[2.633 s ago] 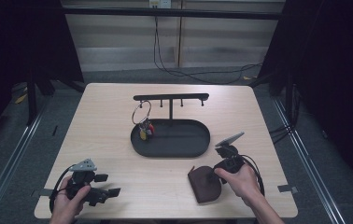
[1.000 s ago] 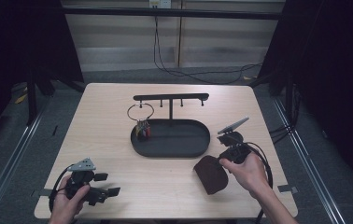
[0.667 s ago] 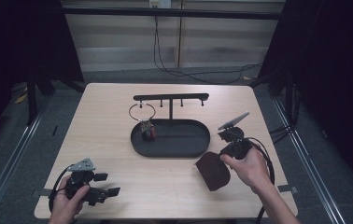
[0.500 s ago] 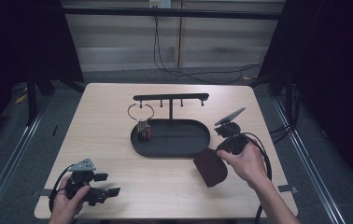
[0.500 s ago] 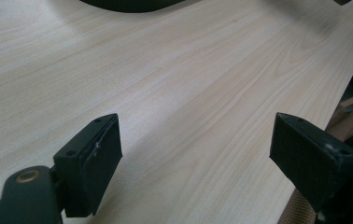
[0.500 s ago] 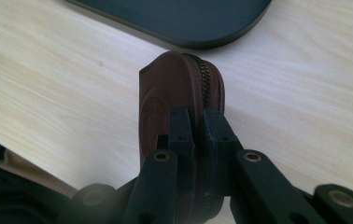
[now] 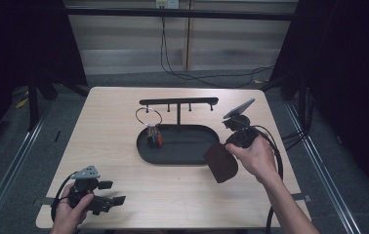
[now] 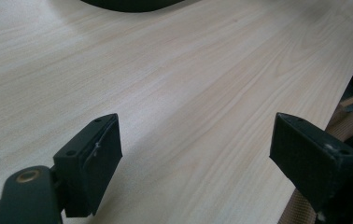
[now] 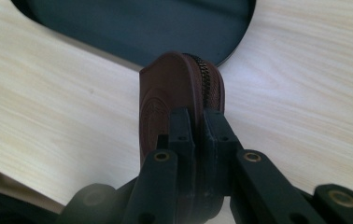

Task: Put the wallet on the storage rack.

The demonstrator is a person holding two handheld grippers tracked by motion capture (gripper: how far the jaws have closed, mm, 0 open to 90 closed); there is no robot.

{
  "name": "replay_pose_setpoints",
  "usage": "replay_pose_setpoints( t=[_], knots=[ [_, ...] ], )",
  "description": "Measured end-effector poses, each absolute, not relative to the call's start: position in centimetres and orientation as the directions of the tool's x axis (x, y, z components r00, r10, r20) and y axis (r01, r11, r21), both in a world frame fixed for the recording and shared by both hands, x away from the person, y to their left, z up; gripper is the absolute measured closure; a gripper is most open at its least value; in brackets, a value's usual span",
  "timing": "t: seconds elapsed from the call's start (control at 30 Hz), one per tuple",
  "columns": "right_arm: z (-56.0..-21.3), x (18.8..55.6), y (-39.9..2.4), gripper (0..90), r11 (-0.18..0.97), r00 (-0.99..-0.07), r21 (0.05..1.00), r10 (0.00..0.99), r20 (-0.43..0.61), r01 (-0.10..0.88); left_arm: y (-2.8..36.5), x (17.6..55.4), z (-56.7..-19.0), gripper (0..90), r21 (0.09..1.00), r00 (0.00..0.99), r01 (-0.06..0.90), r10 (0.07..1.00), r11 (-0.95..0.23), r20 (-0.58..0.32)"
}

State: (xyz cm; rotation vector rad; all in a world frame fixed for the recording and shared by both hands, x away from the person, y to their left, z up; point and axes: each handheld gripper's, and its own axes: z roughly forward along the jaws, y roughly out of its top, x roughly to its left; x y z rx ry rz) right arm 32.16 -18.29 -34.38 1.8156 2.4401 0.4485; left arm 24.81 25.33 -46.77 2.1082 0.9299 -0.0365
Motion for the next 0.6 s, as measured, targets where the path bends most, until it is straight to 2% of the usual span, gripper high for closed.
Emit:
replay_pose_setpoints(
  t=[0.43,0.6],
  knots=[
    [-32.8,34.4,-17.1,82.8,0.262,-0.286,0.263,0.957,0.058,0.929,25.5,24.8,-46.7,16.6,0.672,0.729,0.626,0.604,-0.397,-0.322],
    [-32.7,35.3,-17.1,82.8,0.249,-0.276,0.266,0.959,0.069,0.931,25.5,24.8,-46.7,16.6,0.671,0.723,0.632,0.607,-0.388,-0.330]
  ],
)
